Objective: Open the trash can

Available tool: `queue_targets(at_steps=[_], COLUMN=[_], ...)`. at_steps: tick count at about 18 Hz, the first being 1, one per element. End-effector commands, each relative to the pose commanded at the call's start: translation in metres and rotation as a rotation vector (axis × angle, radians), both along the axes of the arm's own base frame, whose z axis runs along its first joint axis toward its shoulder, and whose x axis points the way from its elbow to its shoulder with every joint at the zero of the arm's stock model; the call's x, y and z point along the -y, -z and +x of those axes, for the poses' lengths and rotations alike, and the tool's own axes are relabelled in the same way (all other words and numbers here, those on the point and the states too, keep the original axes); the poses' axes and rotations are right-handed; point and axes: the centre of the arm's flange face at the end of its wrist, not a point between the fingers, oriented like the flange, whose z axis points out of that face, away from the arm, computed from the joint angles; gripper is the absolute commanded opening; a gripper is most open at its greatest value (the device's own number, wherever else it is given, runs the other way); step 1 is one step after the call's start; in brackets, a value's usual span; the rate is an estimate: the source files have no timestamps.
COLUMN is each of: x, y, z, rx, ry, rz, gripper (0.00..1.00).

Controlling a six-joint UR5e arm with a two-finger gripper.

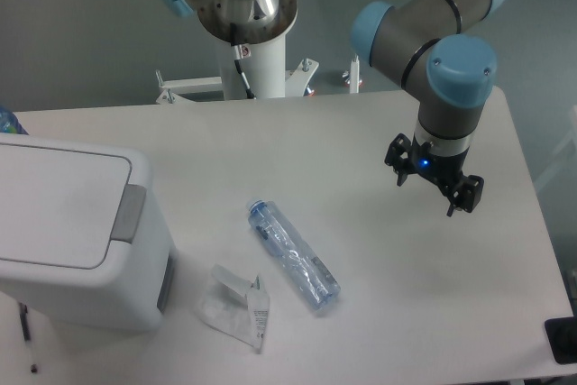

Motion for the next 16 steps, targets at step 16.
queue_targets(at_steps=[16], x=[0.0], y=[0.01], z=[0.011], rx=[0.016], ry=[0.0], rz=[0.017], gripper=[1.0])
